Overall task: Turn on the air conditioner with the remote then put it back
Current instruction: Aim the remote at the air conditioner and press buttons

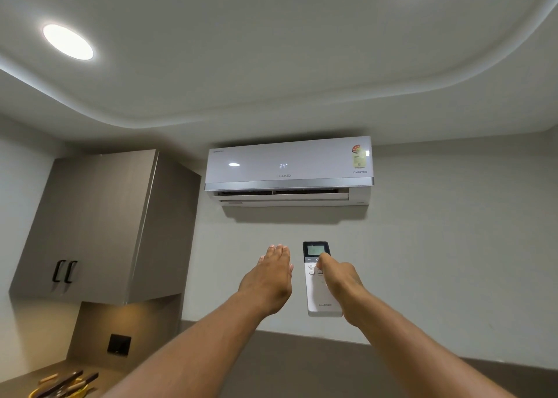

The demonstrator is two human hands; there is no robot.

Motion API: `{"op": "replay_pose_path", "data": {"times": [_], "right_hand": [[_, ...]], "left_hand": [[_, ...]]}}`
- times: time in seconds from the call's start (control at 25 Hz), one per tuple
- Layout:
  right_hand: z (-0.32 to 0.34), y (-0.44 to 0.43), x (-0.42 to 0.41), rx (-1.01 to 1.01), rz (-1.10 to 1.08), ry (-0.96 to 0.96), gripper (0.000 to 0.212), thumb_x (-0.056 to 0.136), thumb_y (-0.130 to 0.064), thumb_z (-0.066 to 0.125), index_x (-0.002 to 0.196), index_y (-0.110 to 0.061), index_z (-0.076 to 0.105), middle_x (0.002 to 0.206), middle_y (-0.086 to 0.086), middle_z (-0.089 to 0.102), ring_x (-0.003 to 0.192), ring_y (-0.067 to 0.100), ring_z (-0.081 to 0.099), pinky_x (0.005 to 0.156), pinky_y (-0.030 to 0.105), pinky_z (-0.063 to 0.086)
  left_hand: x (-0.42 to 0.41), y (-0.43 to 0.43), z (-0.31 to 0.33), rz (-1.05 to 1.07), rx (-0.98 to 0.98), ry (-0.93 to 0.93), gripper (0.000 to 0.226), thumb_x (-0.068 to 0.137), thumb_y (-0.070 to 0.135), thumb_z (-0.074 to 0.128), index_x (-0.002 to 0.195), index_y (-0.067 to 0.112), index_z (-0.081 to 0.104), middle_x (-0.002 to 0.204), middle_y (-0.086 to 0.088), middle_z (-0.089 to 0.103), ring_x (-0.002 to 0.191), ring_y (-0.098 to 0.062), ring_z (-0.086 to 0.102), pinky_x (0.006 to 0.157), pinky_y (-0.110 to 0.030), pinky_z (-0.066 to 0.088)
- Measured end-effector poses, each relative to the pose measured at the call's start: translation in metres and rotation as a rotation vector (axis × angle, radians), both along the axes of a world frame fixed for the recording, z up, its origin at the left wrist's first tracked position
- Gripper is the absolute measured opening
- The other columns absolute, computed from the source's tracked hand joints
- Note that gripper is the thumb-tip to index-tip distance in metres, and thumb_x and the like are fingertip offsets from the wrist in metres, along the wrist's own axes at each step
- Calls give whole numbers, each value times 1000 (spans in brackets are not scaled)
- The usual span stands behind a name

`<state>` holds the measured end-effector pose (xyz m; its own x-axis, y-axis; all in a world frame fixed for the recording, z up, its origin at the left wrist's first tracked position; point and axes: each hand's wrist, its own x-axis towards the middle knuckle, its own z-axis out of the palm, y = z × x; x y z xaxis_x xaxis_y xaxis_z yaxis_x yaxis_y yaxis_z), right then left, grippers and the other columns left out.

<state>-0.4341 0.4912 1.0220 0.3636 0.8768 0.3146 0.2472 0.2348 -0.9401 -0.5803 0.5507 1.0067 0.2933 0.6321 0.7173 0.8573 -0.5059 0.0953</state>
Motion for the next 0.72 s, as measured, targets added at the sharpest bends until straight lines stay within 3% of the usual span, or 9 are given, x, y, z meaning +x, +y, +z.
{"op": "replay_pose_path", "data": {"times": [0.72], "right_hand": [[1,1,3,-17,-10,5,24,86,-32,49,79,-12,61,73,11,67,63,27,60,56,27,43]], "left_hand": [[-8,-1,3,-2,-4,15,54,102,30,16,152,13,5,163,-4,4,148,-18,0,119,-35,7]]}}
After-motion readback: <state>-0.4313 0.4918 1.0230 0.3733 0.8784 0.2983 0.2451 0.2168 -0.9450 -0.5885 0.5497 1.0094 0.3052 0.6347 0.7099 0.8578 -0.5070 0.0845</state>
